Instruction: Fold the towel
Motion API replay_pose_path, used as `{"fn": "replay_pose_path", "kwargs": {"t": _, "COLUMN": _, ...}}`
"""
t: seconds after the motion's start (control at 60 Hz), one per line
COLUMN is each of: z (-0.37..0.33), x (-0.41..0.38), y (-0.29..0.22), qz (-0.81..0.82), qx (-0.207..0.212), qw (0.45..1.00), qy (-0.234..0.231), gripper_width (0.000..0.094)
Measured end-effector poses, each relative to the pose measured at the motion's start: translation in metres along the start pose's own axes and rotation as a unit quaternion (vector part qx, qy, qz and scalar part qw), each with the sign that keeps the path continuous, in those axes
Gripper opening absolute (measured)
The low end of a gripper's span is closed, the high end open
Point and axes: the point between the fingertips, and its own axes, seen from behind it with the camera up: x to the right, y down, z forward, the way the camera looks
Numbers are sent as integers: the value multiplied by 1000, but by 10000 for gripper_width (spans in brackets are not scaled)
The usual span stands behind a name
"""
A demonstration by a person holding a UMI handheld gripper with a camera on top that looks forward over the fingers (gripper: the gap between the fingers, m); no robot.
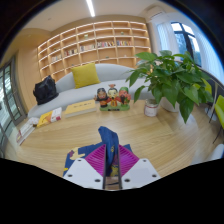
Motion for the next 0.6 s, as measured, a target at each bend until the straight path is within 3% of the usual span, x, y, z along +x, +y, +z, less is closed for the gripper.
{"fn": "replay_pose_path", "kwargs": {"t": 0.117, "z": 6, "x": 57, "y": 19, "qz": -23, "qx": -10, "qw": 998, "qy": 59, "gripper_width": 652}}
{"fn": "replay_pose_path", "kwargs": {"t": 0.217, "z": -13, "x": 80, "y": 15, "qz": -36, "qx": 10, "qw": 995, "qy": 94, "gripper_width": 855}}
{"fn": "replay_pose_path", "kwargs": {"t": 0.35, "z": -61, "x": 79, "y": -7, "qz": -54, "qx": 42, "qw": 989, "qy": 131, "gripper_width": 852}}
{"fn": "replay_pose_path", "kwargs": {"t": 0.6, "z": -161, "x": 5, "y": -12, "qz": -82, "qx": 63, "qw": 985, "qy": 139, "gripper_width": 853}}
